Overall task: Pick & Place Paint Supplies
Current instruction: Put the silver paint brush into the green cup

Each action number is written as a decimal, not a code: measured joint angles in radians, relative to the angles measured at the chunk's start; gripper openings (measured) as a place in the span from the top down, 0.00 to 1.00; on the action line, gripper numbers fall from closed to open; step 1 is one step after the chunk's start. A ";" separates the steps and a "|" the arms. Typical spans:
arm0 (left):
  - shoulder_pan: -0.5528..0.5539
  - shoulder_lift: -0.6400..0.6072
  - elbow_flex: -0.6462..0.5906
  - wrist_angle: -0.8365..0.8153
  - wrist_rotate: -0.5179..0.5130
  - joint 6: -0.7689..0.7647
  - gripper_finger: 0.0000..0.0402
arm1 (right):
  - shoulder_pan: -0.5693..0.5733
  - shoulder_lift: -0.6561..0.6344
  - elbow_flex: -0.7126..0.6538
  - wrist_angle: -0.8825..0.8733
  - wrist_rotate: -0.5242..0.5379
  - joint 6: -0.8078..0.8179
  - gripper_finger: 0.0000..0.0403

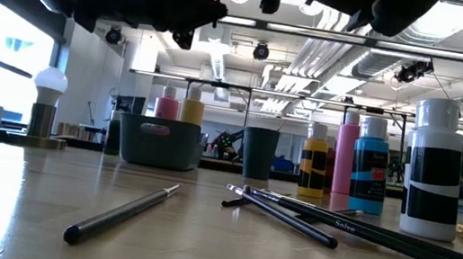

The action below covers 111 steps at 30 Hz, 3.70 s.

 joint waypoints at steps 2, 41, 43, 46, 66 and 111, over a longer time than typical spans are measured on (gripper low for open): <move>0.000 0.000 0.000 -0.009 -0.002 -0.011 0.98 | 0.000 -0.001 0.000 -0.015 0.000 0.001 0.69; 0.001 -0.024 0.000 -0.030 -0.038 -0.019 0.48 | 0.000 -0.002 0.000 -0.022 0.007 0.001 0.97; 0.001 -0.044 0.000 -0.033 -0.038 -0.018 0.48 | 0.000 -0.004 0.000 -0.024 0.008 0.001 0.97; 0.001 -0.078 0.000 -0.043 -0.038 -0.018 0.48 | 0.000 -0.020 0.000 -0.038 0.008 0.001 0.97; 0.001 -0.472 0.000 -0.591 -0.186 0.044 0.47 | -0.151 -0.101 0.001 -0.242 0.271 -0.094 0.97; 0.000 -0.514 0.000 -0.685 -0.189 0.029 0.47 | -0.446 0.132 0.000 -0.233 0.530 0.030 0.97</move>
